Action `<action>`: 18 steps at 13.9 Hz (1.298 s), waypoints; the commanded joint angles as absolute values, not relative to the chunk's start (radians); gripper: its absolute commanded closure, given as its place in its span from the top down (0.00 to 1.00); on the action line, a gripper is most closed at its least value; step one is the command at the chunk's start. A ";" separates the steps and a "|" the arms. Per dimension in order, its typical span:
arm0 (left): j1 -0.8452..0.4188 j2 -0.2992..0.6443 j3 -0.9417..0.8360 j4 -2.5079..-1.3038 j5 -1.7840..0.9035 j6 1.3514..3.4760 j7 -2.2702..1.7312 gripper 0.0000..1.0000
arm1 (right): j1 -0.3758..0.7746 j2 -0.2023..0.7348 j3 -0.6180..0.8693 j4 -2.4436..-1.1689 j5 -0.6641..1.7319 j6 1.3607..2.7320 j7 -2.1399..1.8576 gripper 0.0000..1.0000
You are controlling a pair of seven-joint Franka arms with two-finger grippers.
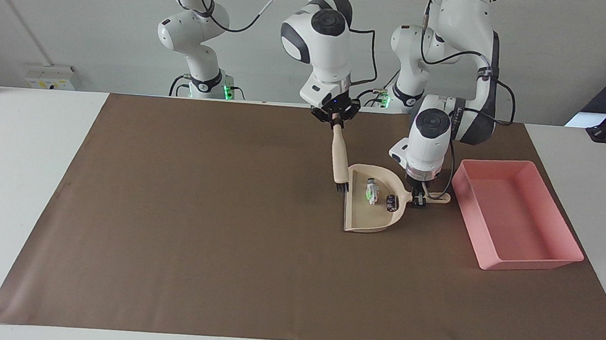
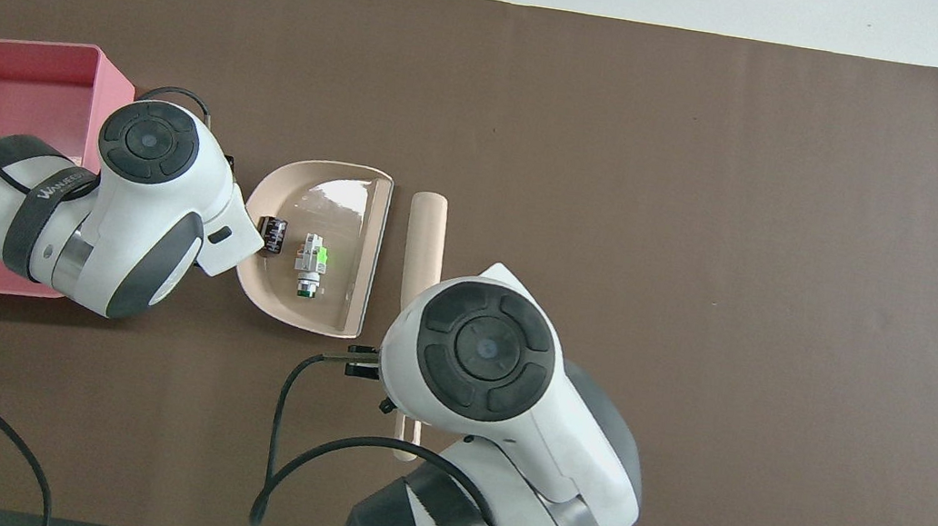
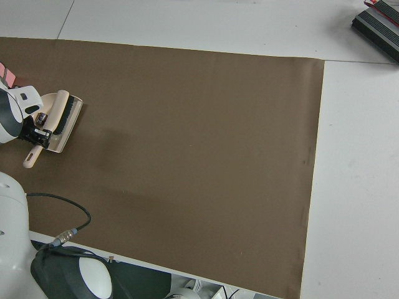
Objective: Clean e-waste and dump in bin
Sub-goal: 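Sweep the electronic part into the dustpan with the right gripper's brush, then tip the dustpan with the left gripper while the right gripper returns the brush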
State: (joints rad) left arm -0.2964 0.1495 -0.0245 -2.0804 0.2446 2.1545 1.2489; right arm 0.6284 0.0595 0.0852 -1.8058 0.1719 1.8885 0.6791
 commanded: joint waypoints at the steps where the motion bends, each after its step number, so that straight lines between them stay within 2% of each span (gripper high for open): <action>1: -0.272 0.060 -0.017 -2.085 0.172 2.074 1.316 0.00 | 0.502 -0.001 0.095 -1.825 0.088 1.788 0.615 0.00; 3: -0.207 0.040 -0.014 -2.027 0.152 1.984 1.360 0.00 | 0.384 -0.008 0.094 -1.827 0.040 1.717 0.504 0.00; 7: -0.059 0.035 -0.011 -1.921 0.091 1.902 1.549 0.00 | 0.105 -0.021 0.097 -1.893 0.002 1.710 0.235 0.00; 11: 0.085 0.069 -0.011 -1.803 0.083 1.888 1.728 0.00 | -0.139 -0.038 0.097 -2.041 -0.024 1.820 -0.067 0.00; 14: 0.208 0.129 -0.002 -1.694 0.107 1.864 1.814 0.00 | -0.239 -0.052 0.097 -2.155 -0.029 1.955 -0.164 0.00; 18: 0.227 0.192 0.041 -1.621 0.334 1.936 1.852 0.00 | -0.284 -0.060 0.095 -2.262 -0.029 2.097 -0.177 0.00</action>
